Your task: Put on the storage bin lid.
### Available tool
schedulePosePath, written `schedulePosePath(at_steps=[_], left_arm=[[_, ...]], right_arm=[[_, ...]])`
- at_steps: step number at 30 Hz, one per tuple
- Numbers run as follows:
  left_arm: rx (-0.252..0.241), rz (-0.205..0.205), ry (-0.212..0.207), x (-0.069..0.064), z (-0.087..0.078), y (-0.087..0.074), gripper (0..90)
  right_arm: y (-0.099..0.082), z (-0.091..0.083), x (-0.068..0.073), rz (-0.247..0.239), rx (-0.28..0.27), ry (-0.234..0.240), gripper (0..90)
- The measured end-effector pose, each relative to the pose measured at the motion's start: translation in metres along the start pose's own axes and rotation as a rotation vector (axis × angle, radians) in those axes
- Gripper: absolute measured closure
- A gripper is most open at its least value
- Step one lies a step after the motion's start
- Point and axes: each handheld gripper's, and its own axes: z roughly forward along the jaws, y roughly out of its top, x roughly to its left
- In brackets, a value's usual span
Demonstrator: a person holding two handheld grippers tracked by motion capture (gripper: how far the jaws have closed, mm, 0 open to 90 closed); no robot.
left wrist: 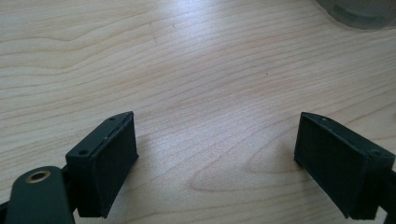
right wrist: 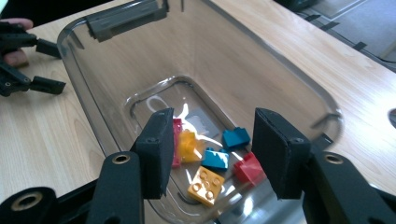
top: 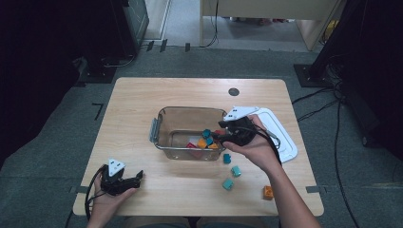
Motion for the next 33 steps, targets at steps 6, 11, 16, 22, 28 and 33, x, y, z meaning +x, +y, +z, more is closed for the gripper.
schedulePosePath(at_steps=[6, 11, 16, 22, 28, 33], left_arm=[[0.000, 0.001, 0.000, 0.000, 0.000, 0.000, 12.9], [0.000, -0.001, 0.002, 0.000, 0.000, 0.000, 13.0], [0.000, -0.002, 0.001, 0.000, 0.000, 0.000, 13.0], [0.001, -0.001, 0.001, 0.000, 0.000, 0.000, 13.2], [0.001, 0.000, 0.000, 0.000, 0.000, 0.000, 13.3], [0.000, 0.000, -0.001, 0.000, 0.000, 0.000, 13.4]], right_arm=[[-0.019, -0.020, -0.012, 0.045, -0.022, -0.043, 48.2], [-0.043, -0.036, -0.021, 0.088, -0.031, -0.078, 44.3], [-0.066, -0.044, -0.029, 0.128, -0.021, -0.109, 40.3], [-0.089, -0.034, -0.032, 0.166, -0.009, -0.109, 38.1], [-0.107, -0.009, -0.025, 0.180, 0.030, -0.082, 37.6], [-0.118, 0.014, -0.020, 0.189, 0.067, -0.064, 39.0]])
